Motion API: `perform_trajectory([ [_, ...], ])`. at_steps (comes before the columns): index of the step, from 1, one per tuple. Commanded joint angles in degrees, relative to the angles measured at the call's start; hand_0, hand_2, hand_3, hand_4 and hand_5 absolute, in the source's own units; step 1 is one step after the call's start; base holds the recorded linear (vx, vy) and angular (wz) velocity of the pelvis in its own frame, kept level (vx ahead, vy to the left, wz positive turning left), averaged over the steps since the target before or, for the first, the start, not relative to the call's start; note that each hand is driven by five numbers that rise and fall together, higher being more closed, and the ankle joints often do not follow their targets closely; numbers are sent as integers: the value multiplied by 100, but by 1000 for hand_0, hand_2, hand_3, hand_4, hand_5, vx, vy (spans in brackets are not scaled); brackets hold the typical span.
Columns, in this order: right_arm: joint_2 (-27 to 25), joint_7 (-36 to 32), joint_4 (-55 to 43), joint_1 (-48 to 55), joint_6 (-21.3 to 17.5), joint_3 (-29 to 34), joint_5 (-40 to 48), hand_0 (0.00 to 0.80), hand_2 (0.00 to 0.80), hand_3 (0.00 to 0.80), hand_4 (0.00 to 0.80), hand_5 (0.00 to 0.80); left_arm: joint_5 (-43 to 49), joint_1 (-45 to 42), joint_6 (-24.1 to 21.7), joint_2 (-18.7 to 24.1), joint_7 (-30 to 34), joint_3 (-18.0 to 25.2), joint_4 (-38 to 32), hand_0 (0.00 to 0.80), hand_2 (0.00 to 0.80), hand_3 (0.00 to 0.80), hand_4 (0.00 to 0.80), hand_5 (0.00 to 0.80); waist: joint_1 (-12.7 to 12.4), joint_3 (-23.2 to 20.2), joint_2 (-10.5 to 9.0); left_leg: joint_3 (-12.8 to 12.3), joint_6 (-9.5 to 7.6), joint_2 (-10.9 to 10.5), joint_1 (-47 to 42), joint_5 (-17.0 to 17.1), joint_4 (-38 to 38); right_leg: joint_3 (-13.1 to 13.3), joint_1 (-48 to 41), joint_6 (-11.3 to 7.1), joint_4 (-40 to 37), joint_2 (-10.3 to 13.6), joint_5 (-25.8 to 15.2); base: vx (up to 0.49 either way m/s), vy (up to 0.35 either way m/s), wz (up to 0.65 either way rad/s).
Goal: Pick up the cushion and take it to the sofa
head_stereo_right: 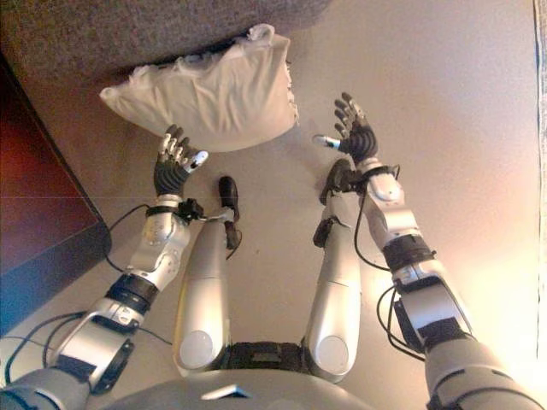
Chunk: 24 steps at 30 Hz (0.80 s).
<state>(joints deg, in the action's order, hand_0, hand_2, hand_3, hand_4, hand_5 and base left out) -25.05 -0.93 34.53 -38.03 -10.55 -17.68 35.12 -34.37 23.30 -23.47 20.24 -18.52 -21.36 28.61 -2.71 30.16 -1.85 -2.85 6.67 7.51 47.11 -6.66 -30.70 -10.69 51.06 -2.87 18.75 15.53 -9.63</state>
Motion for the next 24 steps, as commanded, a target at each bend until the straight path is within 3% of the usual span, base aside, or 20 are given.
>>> perform_trajectory([
  [1,-106,-10,-443,199,-106,-9,117,0,0,0,0,0,260,-8,-242,-5,133,-56,-392,0,0,0,0,0,44,-36,224,207,-51,31,105,560,379,218,-75,-848,376,447,224,41,-16,2],
  [8,175,-86,-874,790,-330,46,41,0,0,0,0,0,-33,-212,-271,-65,336,-21,-557,0,0,0,0,0,147,-36,124,72,-22,113,-486,623,778,139,-648,-894,-64,357,146,52,-6,-3],
  [15,294,-239,-1240,1605,-300,222,-37,0,0,0,0,0,-238,-683,-332,-180,640,174,-619,0,0,0,0,0,179,-36,54,-79,-29,131,-1589,553,1073,163,-1702,-880,-277,303,313,71,27,-6],
  [18,374,-515,-1409,2336,-312,405,190,0,0,0,0,0,-220,-1124,-186,-179,971,278,-733,0,0,0,0,0,183,-229,52,-414,-82,144,-2196,475,1249,46,-2339,-918,-392,383,413,135,33,-2],
  [19,396,-523,-1429,2596,-430,450,246,0,0,0,0,0,-178,-1201,-77,-187,1101,285,-738,0,0,0,0,0,224,-292,76,-728,-92,182,-2330,484,1307,-86,-2522,-917,-397,460,440,81,-20,28],
  [20,463,-484,-1419,2795,-515,494,228,0,0,0,0,0,-151,-1253,54,-199,1257,295,-684,0,0,0,0,0,227,-358,69,-841,-109,177,-2430,471,1311,-171,-2668,-891,-379,531,447,94,14,58],
  [23,667,-581,-1349,3159,-424,543,429,0,0,0,0,0,64,-1533,352,-286,1602,347,-446,0,0,0,0,0,147,-569,22,-715,-252,-15,-2822,359,1338,-205,-3073,-863,-250,674,400,158,134,67],
  [24,804,-656,-1338,3358,-382,560,604,0,0,0,0,0,245,-1676,452,-245,1641,326,-324,0,0,0,0,0,122,-635,-9,-617,-380,-111,-2979,273,1305,-16,-3123,-878,225,774,67,152,105,41],
])
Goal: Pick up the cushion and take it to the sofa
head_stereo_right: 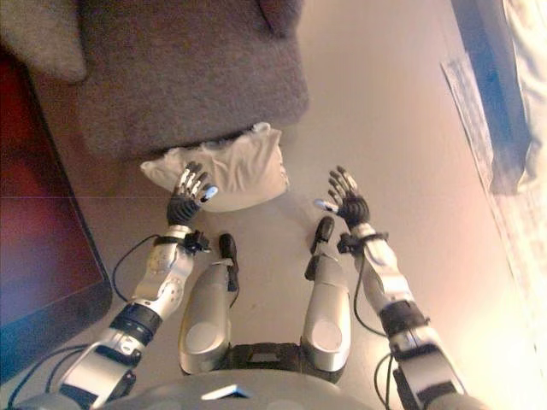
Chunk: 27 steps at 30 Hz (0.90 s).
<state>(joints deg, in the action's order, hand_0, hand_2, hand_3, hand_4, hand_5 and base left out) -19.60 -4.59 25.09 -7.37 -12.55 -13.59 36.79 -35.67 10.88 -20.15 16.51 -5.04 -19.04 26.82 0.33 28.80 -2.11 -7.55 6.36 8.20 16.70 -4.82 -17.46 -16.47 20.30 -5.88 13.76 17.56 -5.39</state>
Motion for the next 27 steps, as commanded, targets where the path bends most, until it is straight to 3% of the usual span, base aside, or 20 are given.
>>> perform_trajectory([
  [1,325,-284,-388,374,-181,144,485,0,0,0,0,0,478,-475,166,144,331,101,-89,0,0,0,0,0,-176,-508,3,-116,-432,-216,-17,48,-33,737,2,-606,1064,598,-599,200,104,34],
  [3,500,-284,-429,643,-192,127,575,0,0,0,0,0,562,-590,308,188,443,156,-41,0,0,0,0,0,-83,-476,82,-27,-668,-195,-330,-49,-16,1349,443,-696,2263,518,-1186,180,101,31],
  [5,582,-271,-458,789,-123,159,549,0,0,0,0,0,540,-703,357,213,472,216,-102,0,0,0,0,0,5,-451,152,-72,-740,-136,-580,-135,20,1565,854,-741,2601,439,-1286,143,77,32],
  [7,660,-209,-433,816,-56,170,493,0,0,0,0,0,451,-666,383,253,381,167,-186,0,0,0,0,0,178,-439,113,-80,-712,-219,-704,-211,109,1566,1060,-769,1808,209,-1266,110,-35,4],
  [9,693,-194,-327,723,-68,121,510,0,0,0,0,0,498,-498,313,250,219,61,-145,0,0,0,0,0,348,-427,-45,-70,-660,-375,-691,-327,136,1552,977,-778,523,44,-1327,87,-154,35],
  [12,692,-256,-188,681,-124,45,665,0,0,0,0,0,679,-314,284,247,63,-40,-65,0,0,0,0,0,434,-437,-157,-44,-623,-411,-653,-374,194,1511,677,-752,-240,-36,-1278,93,-182,55],
  [14,712,-306,-158,830,-80,27,747,0,0,0,0,0,836,-372,321,238,66,-68,-45,0,0,0,0,0,419,-510,-246,43,-582,-369,-726,-385,202,1552,385,-762,-142,-24,-1295,253,-256,54],
  [16,690,-419,-190,1000,-9,69,729,0,0,0,0,0,834,-534,397,252,119,-21,-105,0,0,0,0,0,325,-644,-323,100,-505,-264,-781,-350,143,1331,6,-755,-238,25,-831,292,-275,82],
  [19,579,-414,-380,1130,18,-40,595,0,0,0,0,0,806,-750,458,297,134,27,-157,0,0,0,0,0,279,-815,-388,222,-332,-34,-987,-223,318,1203,-253,-739,-273,-133,-384,214,-267,24],
  [22,387,-408,-565,1141,75,-149,475,0,0,0,0,0,535,-882,503,307,153,142,-157,0,0,0,0,0,265,-931,-372,102,-149,298,-1251,55,789,1020,-455,-574,-352,-361,-102,159,-194,-8],
  [27,207,-427,-520,1066,32,-105,463,0,0,0,0,0,445,-982,394,198,161,222,19,0,0,0,0,0,249,-978,-345,131,-16,455,-1175,301,900,949,-555,-317,-466,-624,67,69,-164,-3],
])
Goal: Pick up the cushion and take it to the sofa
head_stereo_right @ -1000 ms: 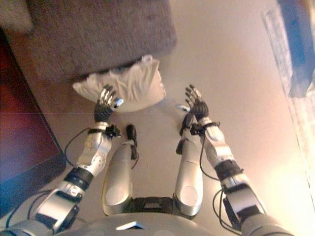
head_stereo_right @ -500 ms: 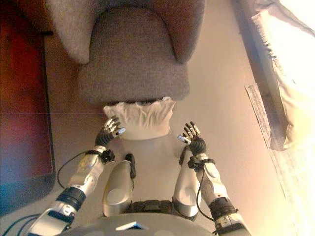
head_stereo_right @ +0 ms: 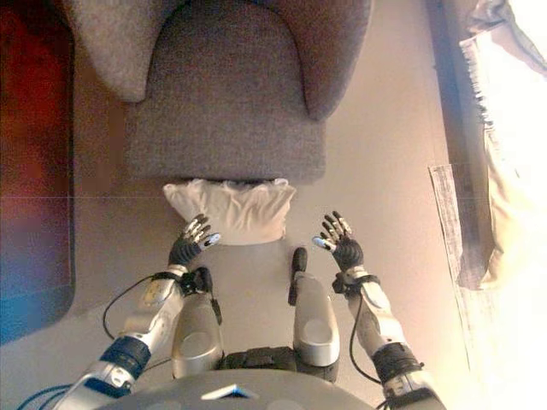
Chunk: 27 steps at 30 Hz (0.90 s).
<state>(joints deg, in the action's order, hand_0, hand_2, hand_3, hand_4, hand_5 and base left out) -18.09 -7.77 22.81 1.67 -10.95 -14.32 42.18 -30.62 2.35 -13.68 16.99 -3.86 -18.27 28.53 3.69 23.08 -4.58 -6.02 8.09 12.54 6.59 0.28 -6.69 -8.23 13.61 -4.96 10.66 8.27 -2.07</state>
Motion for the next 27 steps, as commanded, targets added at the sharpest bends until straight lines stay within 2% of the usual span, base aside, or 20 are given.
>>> perform_trajectory([
  [1,33,-95,-246,105,-103,-35,-123,0,0,0,0,0,-4,-104,-317,121,9,134,-63,0,0,0,0,0,-81,-404,-92,28,-172,12,-112,-222,-236,146,158,-365,-144,270,-241,15,-102,6],
  [4,-36,30,-114,-18,-74,-60,-302,0,0,0,0,0,117,-9,-419,60,-69,76,104,0,0,0,0,0,-70,-331,-58,91,-162,-61,193,-268,-704,148,279,-305,-70,278,-226,-13,-85,2],
  [6,-100,155,73,-209,-125,-99,-539,0,0,0,0,0,19,115,-456,36,-118,25,187,0,0,0,0,0,-105,-216,12,176,-207,-208,409,-288,-742,142,421,-313,13,307,-241,-78,33,6],
  [8,-149,332,259,-502,-247,-180,-789,0,0,0,0,0,-34,284,-545,21,-160,-23,287,0,0,0,0,0,-171,-51,139,113,-306,-382,578,-154,-455,109,715,-420,199,371,-257,-126,110,1],
  [11,-176,485,524,-963,-196,-328,-800,0,0,0,0,0,117,609,-601,-8,-398,-137,496,0,0,0,0,0,-281,148,197,119,-426,-556,998,-208,-679,85,1207,-545,546,569,-314,-139,171,-12],
  [13,-144,531,618,-1155,-142,-373,-812,0,0,0,0,0,126,761,-611,64,-558,-197,497,0,0,0,0,0,-407,291,196,58,-445,-606,1280,-252,-876,-128,1358,-637,635,763,-389,-111,90,-1],
  [16,-139,594,952,-1769,58,-441,-876,0,0,0,0,0,146,1041,-645,112,-783,-137,523,0,0,0,0,0,-657,503,196,-170,-469,-497,1766,-374,-1378,-642,1632,-682,955,1310,-530,-139,105,-43],
  [18,-147,772,1076,-2043,194,-460,-995,0,0,0,0,0,100,1303,-603,136,-922,-257,574,0,0,0,0,0,-611,640,222,110,-479,-573,2156,-586,-1859,-216,1852,-666,954,1321,-659,-94,-17,-85],
  [19,-173,921,1101,-2185,180,-515,-1092,0,0,0,0,0,115,1486,-562,136,-968,-322,626,0,0,0,0,0,-554,671,274,239,-488,-599,2427,-650,-2038,107,2074,-641,1026,1294,-708,-80,-61,-33],
  [20,-204,997,1125,-2302,164,-542,-1106,0,0,0,0,0,94,1604,-568,137,-1001,-382,649,0,0,0,0,0,-519,671,315,267,-480,-598,2603,-652,-2091,228,2225,-635,1068,1284,-715,-125,-30,13],
  [21,-278,1137,1131,-2536,193,-587,-1142,0,0,0,0,0,5,1806,-584,122,-1035,-448,684,0,0,0,0,0,-483,671,382,274,-466,-621,2870,-622,-2132,289,2470,-637,1147,1277,-709,-138,6,27],
  [23,-346,1333,1165,-2962,314,-669,-1175,0,0,0,0,0,-36,2050,-618,103,-1158,-497,672,0,0,0,0,0,-473,671,413,277,-435,-655,3316,-579,-2246,184,2745,-686,1061,1269,-682,-184,-3,32],
  [27,-538,1358,1442,-3632,340,-698,-904,0,0,0,0,0,26,2360,-760,53,-1501,-643,654,0,0,0,0,0,-559,671,502,350,-380,-628,4038,-438,-2327,65,3439,-671,1334,1288,-621,-140,-35,14],
])
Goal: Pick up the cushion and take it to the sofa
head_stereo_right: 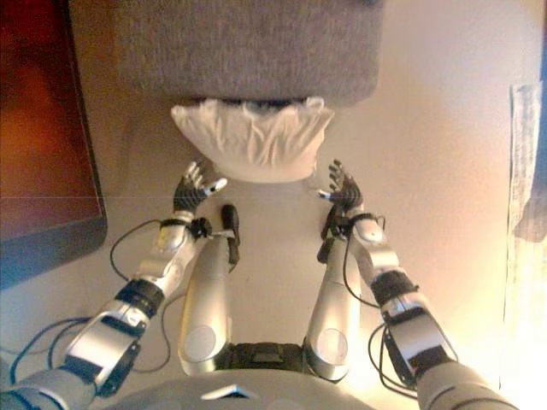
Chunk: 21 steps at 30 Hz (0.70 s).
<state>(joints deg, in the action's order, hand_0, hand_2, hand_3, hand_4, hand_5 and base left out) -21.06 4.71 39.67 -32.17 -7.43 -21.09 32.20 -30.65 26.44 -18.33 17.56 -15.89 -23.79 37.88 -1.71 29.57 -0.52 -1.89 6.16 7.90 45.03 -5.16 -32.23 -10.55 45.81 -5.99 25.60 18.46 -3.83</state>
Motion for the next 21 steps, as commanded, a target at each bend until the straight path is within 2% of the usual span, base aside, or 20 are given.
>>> perform_trajectory([
  [1,-279,128,-204,-404,71,-19,155,0,0,0,0,0,23,6,-299,-23,-363,-97,-318,0,0,0,0,0,-43,22,116,-29,-181,-178,365,129,187,291,388,-556,-72,263,-421,-72,-8,12],
  [2,-317,128,-127,-542,122,-11,195,0,0,0,0,0,-13,50,-309,-40,-386,-94,-348,0,0,0,0,0,-66,22,143,-13,-178,-183,516,140,136,293,540,-539,4,265,-402,13,-4,8],
  [3,-342,141,-47,-604,168,-16,227,0,0,0,0,0,-35,17,-299,-55,-386,-104,-392,0,0,0,0,0,-118,22,185,17,-141,-120,484,-25,57,313,546,-584,155,241,-217,0,0,0],
  [11,-596,283,804,-1457,380,120,278,0,0,0,0,0,-133,31,-323,5,-106,-309,-842,0,0,0,0,0,-250,22,416,152,-127,-80,1357,-55,-403,460,1442,-512,717,254,-60,-23,24,0],
  [17,-711,461,1375,-2034,399,230,410,0,0,0,0,0,-234,77,-260,45,-463,-350,-961,0,0,0,0,0,-340,22,530,166,-151,-61,1767,-83,-657,524,1837,-505,1037,297,-21,-30,13,2],
  [21,-666,905,1679,-2344,396,361,657,0,0,0,0,0,-76,153,-325,32,-944,-286,-873,0,0,0,0,0,-375,22,571,186,-163,-86,1981,-77,-755,551,2018,-508,1107,252,-27,-17,-5,5],
])
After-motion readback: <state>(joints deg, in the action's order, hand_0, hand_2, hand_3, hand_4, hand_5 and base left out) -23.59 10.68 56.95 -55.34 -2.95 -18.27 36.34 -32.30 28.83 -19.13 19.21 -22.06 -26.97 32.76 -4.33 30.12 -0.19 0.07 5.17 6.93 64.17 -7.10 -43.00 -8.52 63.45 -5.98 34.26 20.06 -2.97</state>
